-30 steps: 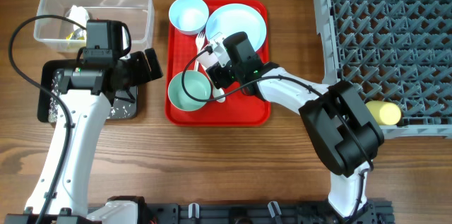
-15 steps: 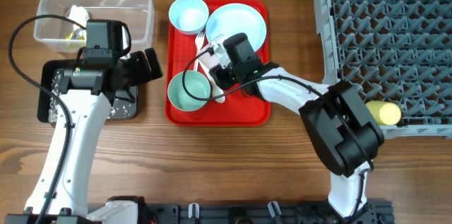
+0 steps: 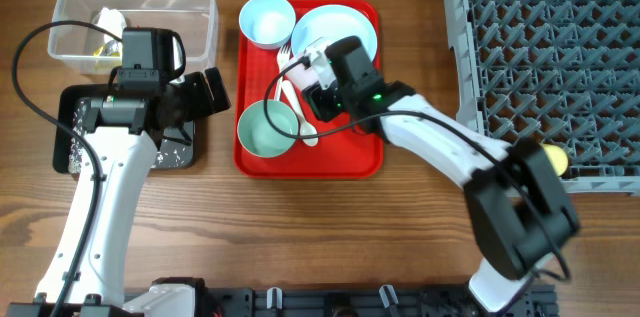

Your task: Sort waste into correct bins and load items into the dishwasher rack

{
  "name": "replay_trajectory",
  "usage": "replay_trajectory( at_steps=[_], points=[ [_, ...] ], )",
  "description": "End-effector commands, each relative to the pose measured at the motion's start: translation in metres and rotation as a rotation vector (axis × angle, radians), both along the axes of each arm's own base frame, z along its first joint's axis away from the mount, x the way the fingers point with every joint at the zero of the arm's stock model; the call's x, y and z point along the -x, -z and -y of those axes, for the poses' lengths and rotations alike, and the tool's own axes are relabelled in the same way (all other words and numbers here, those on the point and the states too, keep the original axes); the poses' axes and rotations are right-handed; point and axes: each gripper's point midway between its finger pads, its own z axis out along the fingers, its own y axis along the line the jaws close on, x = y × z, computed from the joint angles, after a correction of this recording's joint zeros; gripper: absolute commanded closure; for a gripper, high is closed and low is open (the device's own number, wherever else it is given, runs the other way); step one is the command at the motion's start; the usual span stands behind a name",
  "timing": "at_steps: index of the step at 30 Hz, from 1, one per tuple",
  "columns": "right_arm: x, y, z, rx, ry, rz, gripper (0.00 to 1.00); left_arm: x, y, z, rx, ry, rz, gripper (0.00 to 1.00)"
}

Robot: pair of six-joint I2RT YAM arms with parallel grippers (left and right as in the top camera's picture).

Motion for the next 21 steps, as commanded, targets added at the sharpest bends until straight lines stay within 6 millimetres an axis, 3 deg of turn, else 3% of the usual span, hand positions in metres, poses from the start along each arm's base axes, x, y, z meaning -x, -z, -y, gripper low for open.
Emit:
replay_trajectory(
  at_steps=[1,7,11,16,21],
  points=[
    [0.002,-0.063,0.02,-0.063,0.079,0.048,0.62,-0.004,-0.002,-0.003,-0.005,-0.009,0.009,0.0],
    [0.035,-0.115,0.077,-0.08,0.202,0.005,0.64,-0.004,-0.002,-0.003,-0.005,-0.009,0.009,0.0],
    [0.064,-0.143,0.138,-0.063,0.356,-0.02,0.64,-0.004,-0.002,-0.003,-0.005,-0.009,0.01,0.0],
    [0.109,-0.154,0.204,-0.021,0.56,-0.084,0.64,-0.005,-0.002,-0.003,-0.004,-0.009,0.013,0.0],
    [0.147,-0.153,0.248,-0.012,0.749,-0.159,0.65,-0.006,-0.003,-0.003,-0.004,-0.009,0.017,0.0]
  ],
)
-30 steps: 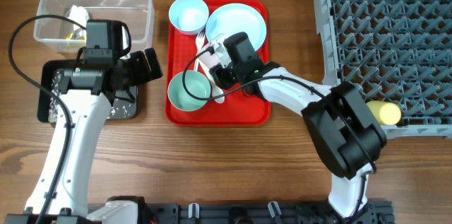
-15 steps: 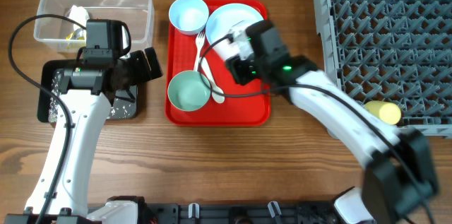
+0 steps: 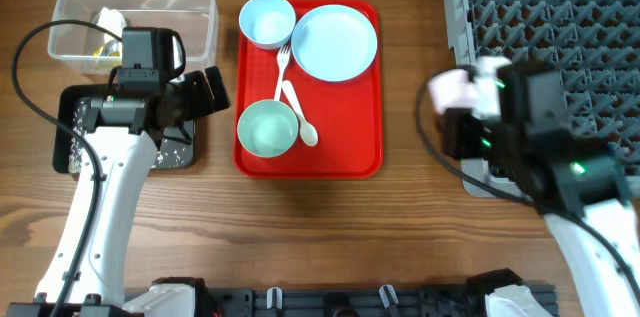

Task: Sort waste into correct bins and load items into the dishwasher rack
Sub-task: 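Carry the pink cup to the rack and lower it upside down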

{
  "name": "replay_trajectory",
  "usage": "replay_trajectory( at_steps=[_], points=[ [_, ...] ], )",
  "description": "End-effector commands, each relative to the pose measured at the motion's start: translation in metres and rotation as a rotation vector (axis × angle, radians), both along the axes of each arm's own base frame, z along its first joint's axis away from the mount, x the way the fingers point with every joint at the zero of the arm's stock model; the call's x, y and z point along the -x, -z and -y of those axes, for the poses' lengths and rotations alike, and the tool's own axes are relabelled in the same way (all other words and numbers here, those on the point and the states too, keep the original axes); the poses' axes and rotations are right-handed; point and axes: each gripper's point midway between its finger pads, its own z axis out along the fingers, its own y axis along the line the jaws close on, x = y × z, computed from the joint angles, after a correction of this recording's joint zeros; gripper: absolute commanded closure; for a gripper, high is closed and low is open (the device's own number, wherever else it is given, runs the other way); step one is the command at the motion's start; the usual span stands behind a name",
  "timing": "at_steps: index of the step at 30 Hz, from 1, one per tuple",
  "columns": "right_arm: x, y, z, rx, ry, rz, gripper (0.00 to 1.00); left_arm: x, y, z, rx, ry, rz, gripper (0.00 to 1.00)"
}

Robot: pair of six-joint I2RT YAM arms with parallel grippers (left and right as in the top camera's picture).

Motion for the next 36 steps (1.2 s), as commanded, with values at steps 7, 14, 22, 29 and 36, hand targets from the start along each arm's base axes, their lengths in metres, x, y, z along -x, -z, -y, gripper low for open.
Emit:
replay_trajectory(
  at_steps=[7,14,22,29,36],
  points=[
    [0.022,0.0,0.065,-0.007,0.376,-0.054,0.58,-0.004,-0.001,-0.003,-0.005,-0.009,0.007,0.0],
    [0.014,0.016,0.074,-0.107,0.381,-0.142,0.58,-0.003,-0.001,-0.003,-0.005,-0.009,0.005,0.0],
    [-0.001,0.041,0.082,-0.243,0.349,-0.246,0.57,-0.003,-0.001,-0.003,-0.005,-0.009,0.003,0.0],
    [-0.016,0.055,0.099,-0.341,0.349,-0.26,0.61,-0.002,0.0,-0.003,-0.005,-0.009,-0.002,0.0],
    [-0.024,0.068,0.128,-0.388,0.401,-0.256,0.57,-0.001,0.0,-0.003,-0.005,-0.009,-0.006,0.0]
  ],
)
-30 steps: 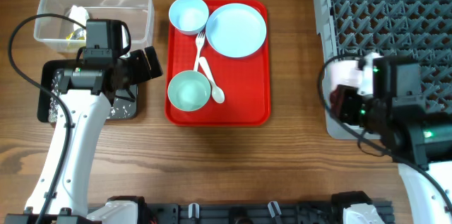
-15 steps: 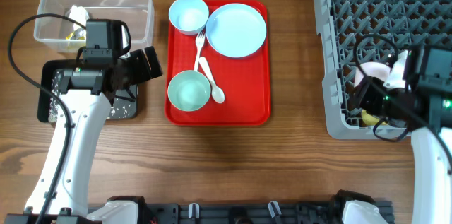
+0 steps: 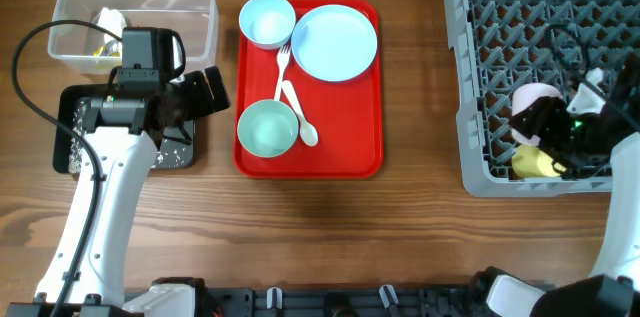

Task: Sort waste into correct bins and load items into the dishwasher rack
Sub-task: 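Carry the pink cup to the rack and lower it upside down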

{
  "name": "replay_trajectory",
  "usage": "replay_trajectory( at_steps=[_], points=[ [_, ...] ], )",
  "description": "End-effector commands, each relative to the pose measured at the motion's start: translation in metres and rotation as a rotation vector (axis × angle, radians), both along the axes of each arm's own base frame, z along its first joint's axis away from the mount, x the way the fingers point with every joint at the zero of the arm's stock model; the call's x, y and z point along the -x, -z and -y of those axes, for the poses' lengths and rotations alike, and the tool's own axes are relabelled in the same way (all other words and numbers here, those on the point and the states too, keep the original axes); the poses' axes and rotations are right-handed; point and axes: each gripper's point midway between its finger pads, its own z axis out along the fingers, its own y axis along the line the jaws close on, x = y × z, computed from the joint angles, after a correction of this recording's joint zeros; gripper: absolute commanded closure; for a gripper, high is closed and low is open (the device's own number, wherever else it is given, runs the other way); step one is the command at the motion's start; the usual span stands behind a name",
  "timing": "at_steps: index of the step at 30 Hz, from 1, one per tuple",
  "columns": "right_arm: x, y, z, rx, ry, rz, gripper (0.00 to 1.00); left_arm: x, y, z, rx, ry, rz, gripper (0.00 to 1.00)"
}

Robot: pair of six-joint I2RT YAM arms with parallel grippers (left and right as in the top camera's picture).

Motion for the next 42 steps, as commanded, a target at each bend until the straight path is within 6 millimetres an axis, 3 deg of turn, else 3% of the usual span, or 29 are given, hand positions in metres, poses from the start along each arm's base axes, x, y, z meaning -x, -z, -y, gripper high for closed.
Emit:
replay_trajectory(
  at_steps=[1,5,10,18,21,24,34,42],
  points=[
    [-0.01,0.0,0.005,-0.053,-0.017,0.045,0.58,-0.002,0.0,-0.002,-0.004,-0.009,-0.001,0.0],
    [-0.015,0.009,0.011,-0.076,-0.004,0.036,0.57,-0.002,0.0,-0.002,-0.004,-0.009,-0.001,0.0],
    [-0.023,0.017,0.002,-0.169,-0.023,0.038,0.58,-0.002,0.0,-0.002,-0.004,-0.009,-0.001,0.0],
    [-0.032,0.014,-0.001,-0.283,0.059,0.052,0.59,0.001,0.001,-0.003,-0.005,-0.009,-0.012,0.0],
    [-0.03,0.008,0.01,-0.332,0.108,0.084,0.67,0.001,0.001,-0.003,-0.005,-0.008,-0.016,0.0],
    [-0.024,0.002,0.025,-0.379,0.171,0.112,0.69,0.002,0.002,-0.003,-0.005,-0.008,-0.017,0.0],
    [0.01,-0.006,0.07,-0.463,0.358,0.154,0.63,0.002,0.002,-0.003,-0.005,-0.008,-0.019,0.0],
    [0.019,-0.013,0.089,-0.516,0.456,0.206,0.63,0.003,0.002,-0.003,-0.005,-0.008,-0.022,0.0]
  ],
)
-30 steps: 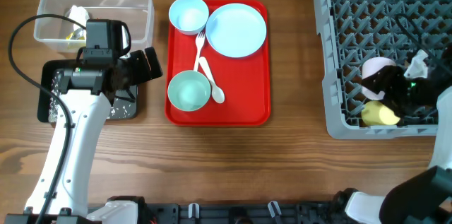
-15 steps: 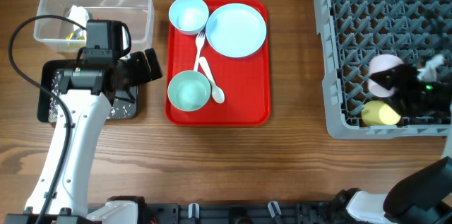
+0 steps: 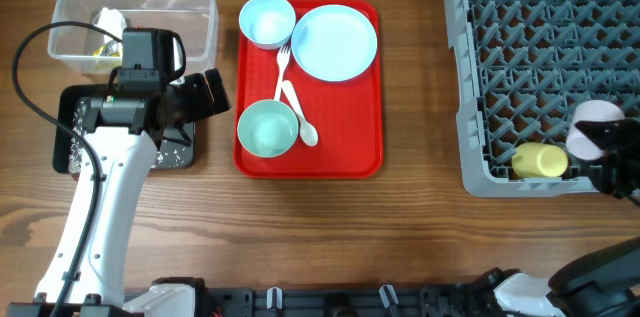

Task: Sort waste into correct bins and load items into the dishwasher rack
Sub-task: 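Carry the pink cup to the rack and lower it upside down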

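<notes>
A pink cup point(image 3: 596, 117) hangs over the grey dishwasher rack point(image 3: 500, 77) at its near right corner, with my right gripper point(image 3: 603, 143) shut on it at the frame's edge. A yellow cup point(image 3: 540, 161) lies in the rack just left of it. The red tray point(image 3: 340, 157) holds a small blue bowl point(image 3: 267, 20), a blue plate point(image 3: 334, 42), a green bowl point(image 3: 267, 127), a fork point(image 3: 283, 60) and a white spoon point(image 3: 303, 127). My left gripper point(image 3: 212, 93) hovers open between the bins and the tray, holding nothing.
A clear bin point(image 3: 190, 2) with some waste stands at the far left. A black bin point(image 3: 70, 142) with scraps sits in front of it, partly under my left arm. The rack fills the right side.
My right gripper, still holding the pink cup, has shifted to the right over the rack, from above the yellow cup to beside it at the frame's edge. The left arm is unchanged.
My right gripper first held the pink cup over the tray beside the plate. Then it was at the rack's left edge with the cup, then over the rack's near part above the yellow cup, and now at the near right corner. The left arm stayed still.
</notes>
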{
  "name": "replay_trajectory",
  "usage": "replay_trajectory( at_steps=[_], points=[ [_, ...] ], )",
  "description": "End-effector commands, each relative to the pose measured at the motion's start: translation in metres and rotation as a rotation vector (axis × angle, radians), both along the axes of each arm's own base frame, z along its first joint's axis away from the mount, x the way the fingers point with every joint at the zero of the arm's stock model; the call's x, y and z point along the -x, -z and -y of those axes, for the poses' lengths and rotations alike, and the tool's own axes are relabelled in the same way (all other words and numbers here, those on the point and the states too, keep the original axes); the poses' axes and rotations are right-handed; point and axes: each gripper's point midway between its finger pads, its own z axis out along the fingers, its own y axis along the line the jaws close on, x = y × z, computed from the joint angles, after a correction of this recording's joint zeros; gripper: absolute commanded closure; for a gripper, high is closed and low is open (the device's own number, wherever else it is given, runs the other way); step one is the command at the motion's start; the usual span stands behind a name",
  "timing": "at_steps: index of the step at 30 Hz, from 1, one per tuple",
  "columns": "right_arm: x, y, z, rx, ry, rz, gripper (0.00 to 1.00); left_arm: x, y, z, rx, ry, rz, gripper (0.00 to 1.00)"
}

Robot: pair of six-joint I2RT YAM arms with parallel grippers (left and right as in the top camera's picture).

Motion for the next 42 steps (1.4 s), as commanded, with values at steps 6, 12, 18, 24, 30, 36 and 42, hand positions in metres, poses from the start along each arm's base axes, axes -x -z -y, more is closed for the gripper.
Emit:
replay_trajectory(
  at_steps=[6,12,18,24,30,36,42],
  points=[
    [-0.002,-0.004,0.012,-0.072,0.087,0.041,0.63,0.0,0.0,-0.002,-0.001,-0.007,-0.008,0.0],
    [-0.001,0.01,0.008,-0.109,0.107,0.026,0.63,0.0,0.0,-0.002,-0.001,-0.007,-0.008,0.0],
    [0.002,0.025,0.003,-0.135,0.121,0.008,0.63,0.0,0.0,-0.002,-0.002,-0.007,-0.008,0.0],
    [0.0,0.03,0.008,-0.127,0.144,0.008,0.62,0.0,0.001,-0.002,-0.002,-0.007,-0.012,0.0],
    [-0.001,0.041,0.009,-0.139,0.17,0.003,0.62,0.001,0.001,-0.002,-0.001,-0.007,-0.013,0.0],
    [0.0,0.049,0.007,-0.151,0.182,-0.003,0.63,0.001,0.001,-0.002,-0.002,-0.007,-0.013,0.0],
    [-0.002,0.049,0.011,-0.146,0.199,0.003,0.63,0.001,0.001,-0.002,-0.001,-0.007,-0.013,0.0]
  ],
)
